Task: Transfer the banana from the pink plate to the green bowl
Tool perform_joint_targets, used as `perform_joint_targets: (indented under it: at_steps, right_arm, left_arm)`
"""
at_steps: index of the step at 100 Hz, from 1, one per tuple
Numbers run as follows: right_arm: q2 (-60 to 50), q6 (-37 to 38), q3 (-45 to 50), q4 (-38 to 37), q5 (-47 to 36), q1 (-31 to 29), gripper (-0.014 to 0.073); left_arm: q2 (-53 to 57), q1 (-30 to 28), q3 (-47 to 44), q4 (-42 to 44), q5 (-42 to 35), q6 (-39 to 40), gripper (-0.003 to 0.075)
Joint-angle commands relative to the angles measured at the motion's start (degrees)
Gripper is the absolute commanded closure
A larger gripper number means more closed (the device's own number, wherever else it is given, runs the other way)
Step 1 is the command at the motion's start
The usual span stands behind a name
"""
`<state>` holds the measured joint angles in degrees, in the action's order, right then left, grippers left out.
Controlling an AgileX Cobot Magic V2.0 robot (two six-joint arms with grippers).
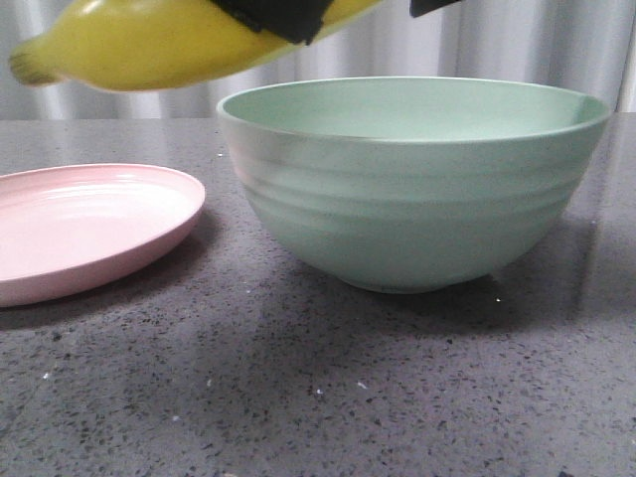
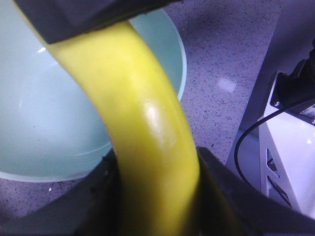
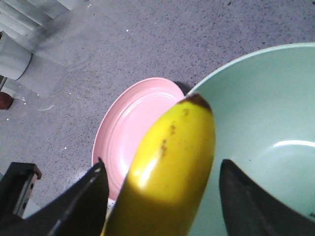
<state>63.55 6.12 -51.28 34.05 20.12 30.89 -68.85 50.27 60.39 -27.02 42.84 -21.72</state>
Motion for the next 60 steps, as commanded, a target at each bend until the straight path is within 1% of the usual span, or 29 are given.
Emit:
perform_joint_targets:
  at_steps: [1,7,14,19,24,26,31,36,37,40,42,43,44,45,48,51,55,60]
  right_arm:
    - [-0.05,-0.25,-2.19,1.62,-2.88,0.11,0.0197]
    - [0.01,-0.25,-2.19,1.62,-2.88,0.11,0.0221]
    - [0.01,-0.25,-2.19,1.62,-2.88,0.11,0.0291]
    - [0.01,-0.25,-2.19,1.62,-2.88,0.11,0.0367]
    - [0.01,-0.25,-2.19,1.62,-2.80,0.11,0.0469]
    - [0.01,-0.25,-2.19,1.62,-2.75,0.11,0.0495]
    - [0.01,-0.25,-2.19,1.62,-2.49,0.11,0.0590]
    - [0.01,-0.25,-2.19,1.62,-2.35,0.11,0.0658]
    - [0.01,-0.25,-2.19,1.62,-2.35,0.11,0.0666]
    - [0.01,-0.25,-2.19,1.62,-2.31,0.11,0.0664]
    - [0.01,-0.25,-2.19,1.62,-2.31,0.11,0.0664]
    - [0.01,-0.25,-2.19,1.62,-2.31,0.11,0.0664]
    - [0.01,-0.25,-2.19,1.62,-2.31,0.11,0.0664]
    - [0.01,-0.25,-2.19,1.45,-2.31,0.11,0.0664]
    - [0.01,-0.68,-2.19,1.17,-2.59,0.11,0.0664]
    - [0.01,-1.48,-2.19,1.01,-2.99,0.11,0.0664]
    - [0.01,-2.62,-2.19,1.01,-3.69,0.00,0.0665]
    - [-0.26,-2.72,-2.19,0.59,-4.78,-0.12,0.0665]
  left_arm:
    - [1.30,0.45,1.96,-2.14,-3.66,-0.23,0.0636]
    - [1.30,0.45,1.96,-2.14,-3.66,-0.23,0.0636]
    - [1.30,0.45,1.96,-2.14,-3.66,-0.23,0.0636]
    - [1.30,0.45,1.96,-2.14,-3.66,-0.23,0.0636]
    - [1.30,0.45,1.96,-2.02,-3.66,-0.23,0.0635]
    - [1.30,0.45,1.96,-2.02,-3.80,-0.23,0.0634]
    - [1.30,0.45,1.96,-1.91,-3.91,-0.23,0.0615]
    - [1.30,0.45,1.96,-1.76,-3.92,-0.23,0.0562]
    - [1.30,0.45,1.96,-1.76,-3.92,-0.23,0.0541]
    - [1.30,0.45,1.96,-1.52,-3.92,-0.23,0.0493]
    - [1.30,0.45,1.96,-1.21,-3.92,-0.23,0.0440]
    - [1.30,0.45,1.96,-1.09,-3.92,-0.23,0.0440]
    - [1.30,0.45,1.96,-0.75,-3.92,-0.23,0.0398]
    - [1.30,0.45,1.96,-0.58,-3.92,-0.23,0.0398]
    - [1.30,0.45,1.96,0.33,-3.92,-0.23,0.0336]
    - [1.30,0.45,1.96,1.19,-3.92,-0.23,0.0300]
    - [1.41,0.45,2.05,2.35,-3.92,-0.23,0.0268]
    - [1.86,0.25,2.20,3.43,-3.92,-0.11,0.0267]
